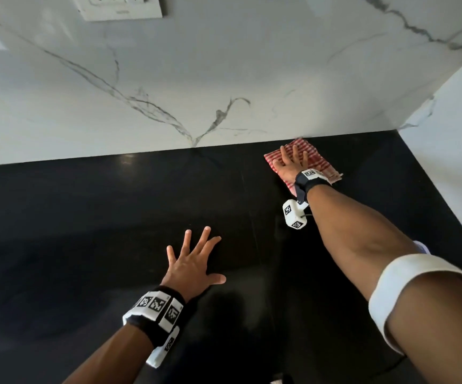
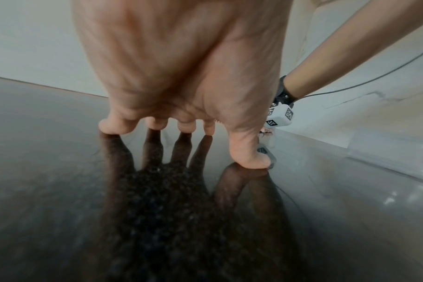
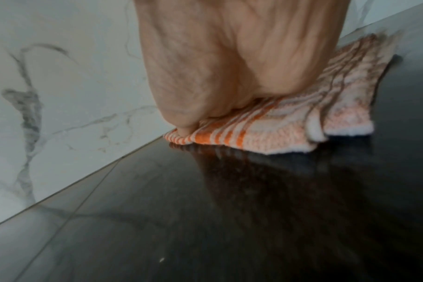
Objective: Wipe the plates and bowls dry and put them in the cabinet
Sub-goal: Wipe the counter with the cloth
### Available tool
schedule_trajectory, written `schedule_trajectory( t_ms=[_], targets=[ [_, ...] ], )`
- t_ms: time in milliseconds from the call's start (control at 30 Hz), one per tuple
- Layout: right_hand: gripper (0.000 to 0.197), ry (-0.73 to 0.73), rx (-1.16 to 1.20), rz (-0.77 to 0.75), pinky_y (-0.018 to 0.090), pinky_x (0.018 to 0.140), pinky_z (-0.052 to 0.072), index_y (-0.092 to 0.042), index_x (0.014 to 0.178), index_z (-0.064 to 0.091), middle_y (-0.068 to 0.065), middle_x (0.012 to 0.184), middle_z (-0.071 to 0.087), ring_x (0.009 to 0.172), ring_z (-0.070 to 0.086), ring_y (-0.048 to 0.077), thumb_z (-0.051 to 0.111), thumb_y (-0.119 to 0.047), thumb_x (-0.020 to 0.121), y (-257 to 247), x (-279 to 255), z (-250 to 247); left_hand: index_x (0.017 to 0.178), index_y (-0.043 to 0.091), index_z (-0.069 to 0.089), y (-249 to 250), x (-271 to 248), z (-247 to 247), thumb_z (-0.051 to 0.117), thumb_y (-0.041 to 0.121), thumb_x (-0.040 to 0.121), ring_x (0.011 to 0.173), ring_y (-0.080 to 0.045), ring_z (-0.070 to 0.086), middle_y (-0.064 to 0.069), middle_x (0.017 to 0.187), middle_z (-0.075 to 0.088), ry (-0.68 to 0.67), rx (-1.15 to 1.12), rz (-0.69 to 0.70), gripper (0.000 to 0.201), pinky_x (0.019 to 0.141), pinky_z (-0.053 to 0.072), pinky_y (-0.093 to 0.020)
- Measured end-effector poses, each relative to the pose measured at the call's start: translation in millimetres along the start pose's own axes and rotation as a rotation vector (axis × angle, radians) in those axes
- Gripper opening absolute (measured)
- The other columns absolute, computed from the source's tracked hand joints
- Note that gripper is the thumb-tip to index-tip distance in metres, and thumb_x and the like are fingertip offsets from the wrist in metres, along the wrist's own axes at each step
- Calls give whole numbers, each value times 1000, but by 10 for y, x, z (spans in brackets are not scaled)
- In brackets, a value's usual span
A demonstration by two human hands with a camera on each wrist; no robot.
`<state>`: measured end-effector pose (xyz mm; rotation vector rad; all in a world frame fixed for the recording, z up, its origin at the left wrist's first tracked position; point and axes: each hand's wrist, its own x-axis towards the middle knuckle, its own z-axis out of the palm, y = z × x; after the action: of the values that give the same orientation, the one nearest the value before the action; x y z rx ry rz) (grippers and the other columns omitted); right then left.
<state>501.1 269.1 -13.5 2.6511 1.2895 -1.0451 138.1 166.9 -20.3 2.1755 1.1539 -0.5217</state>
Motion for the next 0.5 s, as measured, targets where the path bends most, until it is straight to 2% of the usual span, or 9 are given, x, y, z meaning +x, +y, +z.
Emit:
schedule_trajectory(
  t_ms=[167, 267, 367, 500],
  targets=[
    [64, 19, 2, -55, 56, 123, -12, -42, 160, -4, -8, 166, -25, 151, -30, 30, 28, -57, 106, -98, 134, -59, 163, 44, 0, 29, -3, -45, 67, 58, 92, 156, -29, -27, 16, 170, -25, 4, -26, -9, 99, 122, -3, -70],
    [64, 11, -21, -113, 60, 121, -13, -44, 160, -3, -9, 166, -25, 151, -29, 28, 28, -57, 105, -208, 91, -8, 163, 45, 2, 6, -2, -62, 69, 57, 91, 157, -29, -26, 17, 170, -23, 14, -40, -17, 99, 122, -2, -70],
    [62, -20, -114, -187, 61, 117, -17, -49, 158, -3, -13, 166, -24, 152, -27, 26, 25, -62, 104, -324, -52, 106, 163, 45, 4, 12, -8, -54, 71, 57, 91, 157, -28, -25, 17, 171, -21, 12, -43, -14, 99, 122, -2, -71],
    [62, -87, -280, -319, 65, 117, -17, -52, 155, -8, -14, 164, -27, 152, -26, 26, 17, -69, 101, -536, -306, 405, 163, 45, 4, 13, -14, -70, 71, 57, 90, 158, -29, -24, 16, 172, -20, 16, -40, -8, 100, 122, -2, -72]
  ],
)
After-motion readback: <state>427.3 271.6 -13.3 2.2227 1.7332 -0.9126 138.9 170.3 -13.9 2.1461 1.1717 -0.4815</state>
